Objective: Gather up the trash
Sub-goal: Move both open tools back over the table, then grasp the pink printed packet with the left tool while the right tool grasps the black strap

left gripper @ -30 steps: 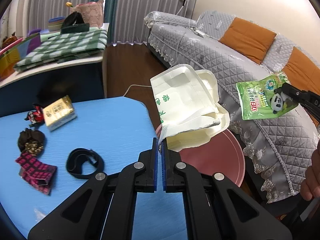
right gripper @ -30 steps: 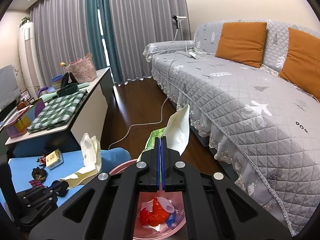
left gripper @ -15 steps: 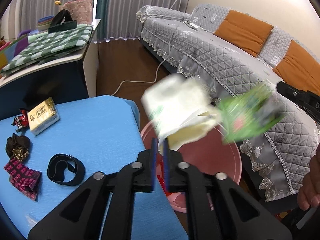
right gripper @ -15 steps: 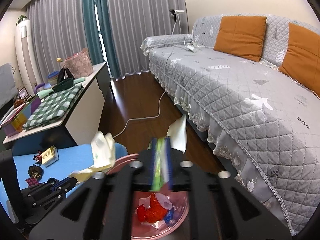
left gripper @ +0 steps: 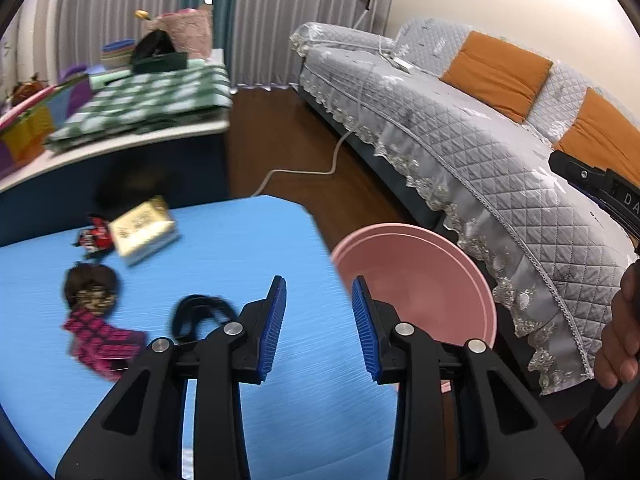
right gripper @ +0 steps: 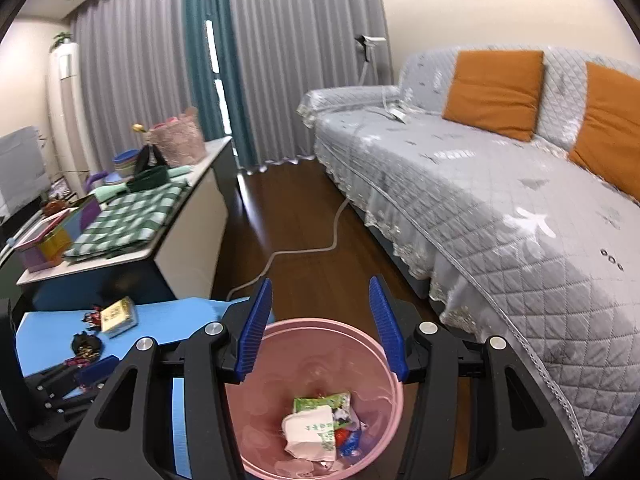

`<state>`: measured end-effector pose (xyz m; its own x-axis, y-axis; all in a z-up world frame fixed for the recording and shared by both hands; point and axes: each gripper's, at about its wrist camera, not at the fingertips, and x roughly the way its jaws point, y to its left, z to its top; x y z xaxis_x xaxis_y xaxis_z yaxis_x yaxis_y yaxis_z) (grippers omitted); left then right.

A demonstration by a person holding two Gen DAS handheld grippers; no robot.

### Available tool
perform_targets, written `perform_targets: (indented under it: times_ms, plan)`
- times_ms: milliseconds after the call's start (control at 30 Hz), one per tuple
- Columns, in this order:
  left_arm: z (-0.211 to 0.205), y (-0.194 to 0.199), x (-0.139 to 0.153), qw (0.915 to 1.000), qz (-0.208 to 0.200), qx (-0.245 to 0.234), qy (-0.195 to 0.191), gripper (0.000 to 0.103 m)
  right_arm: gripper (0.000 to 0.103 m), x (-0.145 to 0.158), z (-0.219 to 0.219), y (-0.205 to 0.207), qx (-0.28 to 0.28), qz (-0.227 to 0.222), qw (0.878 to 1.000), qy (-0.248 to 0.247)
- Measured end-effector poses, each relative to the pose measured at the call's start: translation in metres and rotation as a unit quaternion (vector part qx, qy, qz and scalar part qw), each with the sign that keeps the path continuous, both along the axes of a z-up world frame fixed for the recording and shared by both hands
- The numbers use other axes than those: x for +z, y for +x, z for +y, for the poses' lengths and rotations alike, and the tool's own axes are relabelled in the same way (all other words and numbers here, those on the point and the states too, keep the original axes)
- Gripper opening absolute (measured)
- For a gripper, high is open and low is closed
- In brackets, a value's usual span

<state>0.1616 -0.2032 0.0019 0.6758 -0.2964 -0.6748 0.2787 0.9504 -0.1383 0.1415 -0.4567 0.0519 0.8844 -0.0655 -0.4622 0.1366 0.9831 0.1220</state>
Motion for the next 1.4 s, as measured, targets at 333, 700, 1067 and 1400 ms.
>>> perform_targets:
  times_ms: [333,700,1067,1400]
  plan:
    - [0.070,-0.031,0.024,0.9990,-0.026,0.034,0.016,0.024,0.051,0.012,0.050,-0.017,0.078,-0.035,0.996,0.008]
    - [0.159,-0.069,0.036,0.9944,-0.042,0.097,-0.003,0.016,0.026,0.010,0.084,-0.028,0.137,-0.027,0.989,0.056]
    - [0.197,-0.074,0.000,0.9885,-0.014,0.149,-0.024,0.016,0.019,-0.022,0.134,-0.022,0.194,0.021,0.979,0.055]
    - [0.203,-0.053,-0.019,0.9866,0.004,0.158,-0.042,0.016,0.019,-0.043,0.164,-0.002,0.219,0.046,0.974,0.043]
